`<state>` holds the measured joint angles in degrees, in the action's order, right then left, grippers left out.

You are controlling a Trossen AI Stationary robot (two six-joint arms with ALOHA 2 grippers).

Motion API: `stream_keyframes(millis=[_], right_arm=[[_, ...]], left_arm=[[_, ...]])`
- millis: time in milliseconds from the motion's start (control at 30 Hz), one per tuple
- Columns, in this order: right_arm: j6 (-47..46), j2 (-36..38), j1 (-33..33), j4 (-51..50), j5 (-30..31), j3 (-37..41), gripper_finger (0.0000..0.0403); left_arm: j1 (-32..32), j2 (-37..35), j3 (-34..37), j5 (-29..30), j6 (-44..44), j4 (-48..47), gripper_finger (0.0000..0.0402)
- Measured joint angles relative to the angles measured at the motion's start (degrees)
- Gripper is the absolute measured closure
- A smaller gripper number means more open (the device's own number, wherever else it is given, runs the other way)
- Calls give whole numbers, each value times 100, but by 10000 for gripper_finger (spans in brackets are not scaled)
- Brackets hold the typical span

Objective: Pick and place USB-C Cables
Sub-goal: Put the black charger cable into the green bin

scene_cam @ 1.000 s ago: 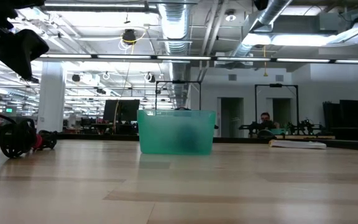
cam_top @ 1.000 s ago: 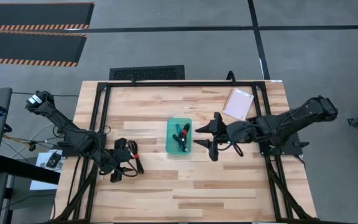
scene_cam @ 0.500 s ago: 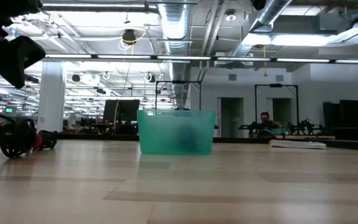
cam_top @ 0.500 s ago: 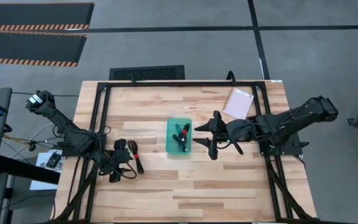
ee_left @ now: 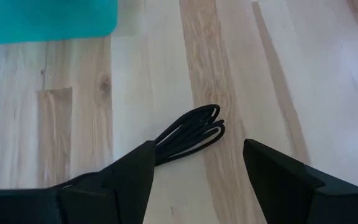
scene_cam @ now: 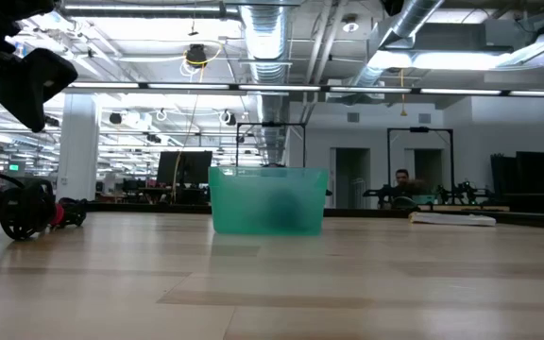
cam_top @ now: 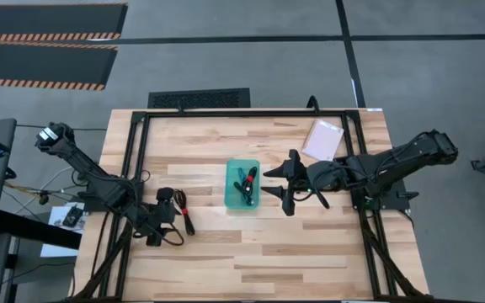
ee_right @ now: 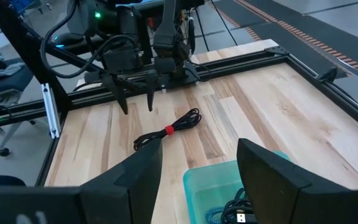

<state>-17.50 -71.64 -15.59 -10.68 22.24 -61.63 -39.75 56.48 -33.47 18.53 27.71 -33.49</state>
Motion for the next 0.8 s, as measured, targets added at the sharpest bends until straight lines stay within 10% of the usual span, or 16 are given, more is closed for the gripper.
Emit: stream_keyframes(millis=[800], right_arm=[[-2,0,0,-2,2,0,177]], left_arm=[[2,806,4,200,-917,143,169]])
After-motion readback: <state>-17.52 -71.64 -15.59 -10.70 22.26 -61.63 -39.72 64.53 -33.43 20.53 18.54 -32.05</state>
